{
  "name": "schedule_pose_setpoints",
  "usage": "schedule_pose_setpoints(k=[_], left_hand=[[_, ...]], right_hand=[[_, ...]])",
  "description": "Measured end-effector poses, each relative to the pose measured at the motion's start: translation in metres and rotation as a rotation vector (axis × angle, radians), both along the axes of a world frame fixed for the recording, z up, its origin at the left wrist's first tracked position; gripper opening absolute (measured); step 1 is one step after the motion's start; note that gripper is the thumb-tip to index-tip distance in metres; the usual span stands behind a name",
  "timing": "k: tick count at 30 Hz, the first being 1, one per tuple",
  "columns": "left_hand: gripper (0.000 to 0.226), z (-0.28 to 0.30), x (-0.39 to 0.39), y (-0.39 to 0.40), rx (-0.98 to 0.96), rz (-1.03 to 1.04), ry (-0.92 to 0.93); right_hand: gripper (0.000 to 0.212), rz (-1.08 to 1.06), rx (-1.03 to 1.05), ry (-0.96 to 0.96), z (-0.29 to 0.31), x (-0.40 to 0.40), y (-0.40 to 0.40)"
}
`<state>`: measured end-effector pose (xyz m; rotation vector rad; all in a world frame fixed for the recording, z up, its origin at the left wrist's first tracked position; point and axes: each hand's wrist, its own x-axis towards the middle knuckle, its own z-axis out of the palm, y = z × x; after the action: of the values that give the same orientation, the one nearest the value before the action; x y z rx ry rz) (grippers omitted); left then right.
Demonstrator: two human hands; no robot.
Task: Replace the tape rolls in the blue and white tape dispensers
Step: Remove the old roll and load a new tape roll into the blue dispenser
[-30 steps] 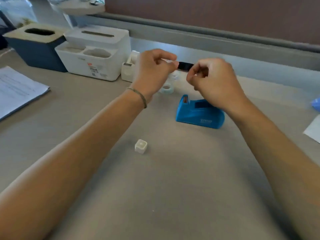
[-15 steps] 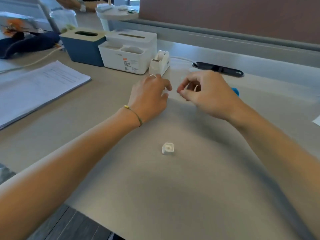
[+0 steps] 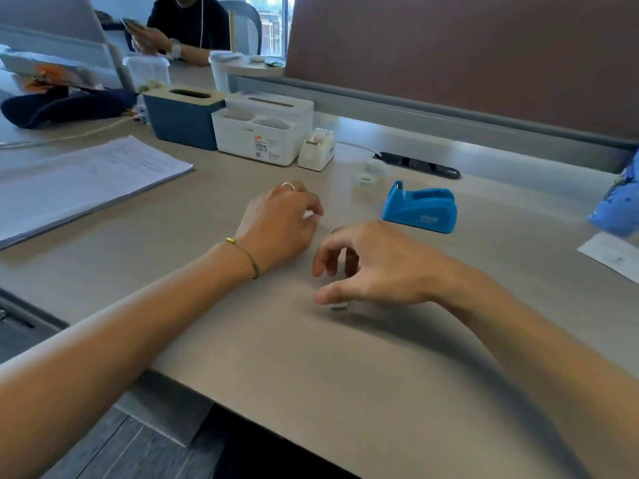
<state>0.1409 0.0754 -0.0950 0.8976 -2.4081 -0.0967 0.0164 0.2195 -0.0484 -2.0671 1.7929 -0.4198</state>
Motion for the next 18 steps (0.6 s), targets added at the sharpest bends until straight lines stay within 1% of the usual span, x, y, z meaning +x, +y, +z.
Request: schedule_pose_setpoints(k=[4,8,12,18], left_hand=[[0.022,0.007,0.005,0.002,0.032,-0.006,0.005],[0.021,0.014,0.001,0.002,0.080,-0.027,0.004],[0.022,0.025,-0.016,-0.002,0.110,-0.044,0.031],[0.022,0.035,-0.067,-0.030,0.138,-0.080,0.021]], right_hand=[[0.024,0.023,0.024,-0.009,-0.003,0.006,0.005],[0.011,0.017,-0.003,0.000,-0.007,0.009,0.002],[0.011,-0.067,-0.054,-0.072,0.008,-0.011,-0.007],[0.010,-0.215,-0.173,-0.189,0.039,-0.070,-0.036]])
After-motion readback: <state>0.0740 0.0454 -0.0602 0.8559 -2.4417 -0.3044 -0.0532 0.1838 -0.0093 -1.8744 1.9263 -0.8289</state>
